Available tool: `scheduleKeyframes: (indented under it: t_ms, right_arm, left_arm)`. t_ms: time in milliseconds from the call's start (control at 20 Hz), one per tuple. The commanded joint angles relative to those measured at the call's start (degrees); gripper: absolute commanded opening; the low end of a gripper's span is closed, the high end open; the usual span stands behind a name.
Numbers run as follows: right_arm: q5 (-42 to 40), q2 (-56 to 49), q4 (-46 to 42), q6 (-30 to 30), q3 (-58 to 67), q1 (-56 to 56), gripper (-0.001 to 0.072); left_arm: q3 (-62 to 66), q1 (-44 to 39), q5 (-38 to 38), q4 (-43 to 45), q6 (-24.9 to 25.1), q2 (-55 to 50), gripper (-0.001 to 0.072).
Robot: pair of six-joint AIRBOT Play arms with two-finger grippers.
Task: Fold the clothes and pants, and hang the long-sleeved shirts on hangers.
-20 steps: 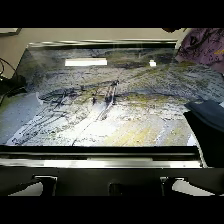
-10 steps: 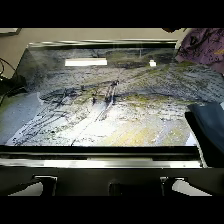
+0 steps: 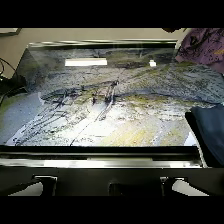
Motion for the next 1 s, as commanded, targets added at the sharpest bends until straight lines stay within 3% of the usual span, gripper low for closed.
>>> scheduleKeyframes:
  t_ms: [0, 50, 100, 150, 200, 300, 400, 550, 700, 950]
  right_arm:
    - [-1.6, 0.04, -1.4, 0.13, -2.19, -0.02, 0.004]
    - [-1.86, 0.04, -1.38, 0.83, -2.38, -0.02, 0.0137]
    - [-2.51, 0.07, -1.03, 0.87, -2.29, -0.02, 0.0303]
    - [-2.91, 0.04, 0.0, 0.81, -1.64, -0.02, 0.0414]
    - [-3.61, 0.07, 1.7, 0.55, -0.24, -0.02, 0.0419]
    - [-7.5, 0.07, 10.58, -1.27, 4.72, 0.11, 0.0417]
    - [-14.69, 0.63, 26.73, -6.27, 9.9, 1.05, 0.0397]
    - [-23.93, 2.32, 43.5, -15.21, 11.76, 10.62, 0.0211]
    - [-22.82, 2.36, 45.11, -21.24, 11.67, 27.12, 0.003]
    - [-22.8, 2.38, 40.5, -21.7, 10.29, 52.63, 0.0029]
  left_arm:
    - [0.0, 0.04, 0.0, 0.0, -0.07, 0.0, 0.0015]
    - [0.0, 0.04, 0.0, 0.0, -0.07, 0.0, 0.0016]
    - [0.0, 0.04, 0.0, 0.0, -0.07, 0.0, 0.0015]
    - [0.0, 0.04, 0.0, 0.02, -0.07, 0.0, 0.0015]
    - [0.0, 0.04, 0.0, 0.0, -0.07, 0.0, 0.0015]
    - [0.0, 0.04, 0.0, 0.0, -0.07, 0.0, 0.0016]
    - [0.0, 0.04, 0.0, -0.02, -0.07, 0.0, 0.0015]
    - [-0.72, 0.02, 0.02, -0.26, 0.79, 1.07, 0.0014]
    - [-10.03, -0.5, 1.22, -4.61, 5.99, 7.45, 0.0014]
    - [-33.51, -4.61, 11.58, -4.98, 7.02, 27.26, 0.0014]
